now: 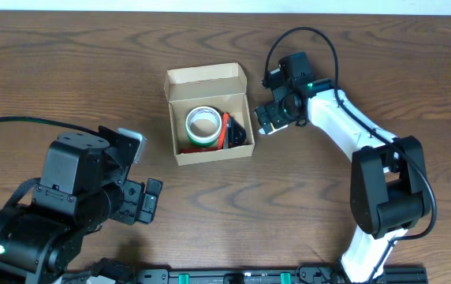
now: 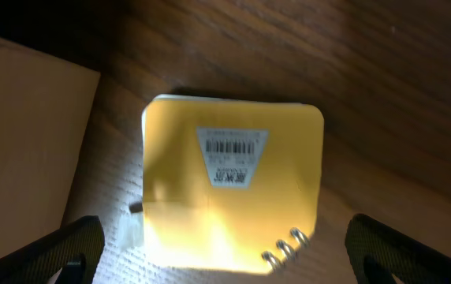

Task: Pack container
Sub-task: 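Move the right gripper to the yellow sticky-note pad and grasp it, then lower the yellow sticky-note pad into the box on top and release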

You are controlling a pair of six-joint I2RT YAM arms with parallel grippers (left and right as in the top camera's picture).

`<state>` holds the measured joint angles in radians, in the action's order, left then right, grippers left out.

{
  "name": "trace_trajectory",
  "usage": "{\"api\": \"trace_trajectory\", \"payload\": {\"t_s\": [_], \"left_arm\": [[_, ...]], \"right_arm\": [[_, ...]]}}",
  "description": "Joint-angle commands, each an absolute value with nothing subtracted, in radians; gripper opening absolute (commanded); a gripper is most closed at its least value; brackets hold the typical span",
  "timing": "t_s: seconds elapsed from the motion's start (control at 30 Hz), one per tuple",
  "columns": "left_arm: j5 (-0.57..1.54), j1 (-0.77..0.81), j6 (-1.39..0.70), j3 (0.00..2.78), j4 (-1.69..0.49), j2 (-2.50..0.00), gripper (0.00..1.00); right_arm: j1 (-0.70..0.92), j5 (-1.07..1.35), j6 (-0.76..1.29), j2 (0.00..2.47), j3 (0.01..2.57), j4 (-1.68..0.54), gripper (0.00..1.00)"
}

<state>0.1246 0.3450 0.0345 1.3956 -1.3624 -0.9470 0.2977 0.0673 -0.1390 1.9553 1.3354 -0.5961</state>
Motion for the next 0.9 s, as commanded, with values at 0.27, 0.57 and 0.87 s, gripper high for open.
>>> {"api": "trace_trajectory", "payload": {"t_s": [0.27, 0.57, 0.87], "left_arm": [[0.124, 0.342, 0.049, 1.402, -1.365, -0.947, 0.95], [0.124, 0.342, 0.049, 1.402, -1.365, -0.947, 0.95], [0.124, 0.342, 0.049, 1.402, -1.365, -0.947, 0.95]], "right_arm": [[0.313, 0.067, -0.200, 1.950, 1.259, -0.487, 0.99], [0.312, 0.068, -0.199, 1.973, 1.235, -0.428, 0.99], [0.302, 0.068, -0.183, 2.015, 1.235, -0.414, 0.99]]}}
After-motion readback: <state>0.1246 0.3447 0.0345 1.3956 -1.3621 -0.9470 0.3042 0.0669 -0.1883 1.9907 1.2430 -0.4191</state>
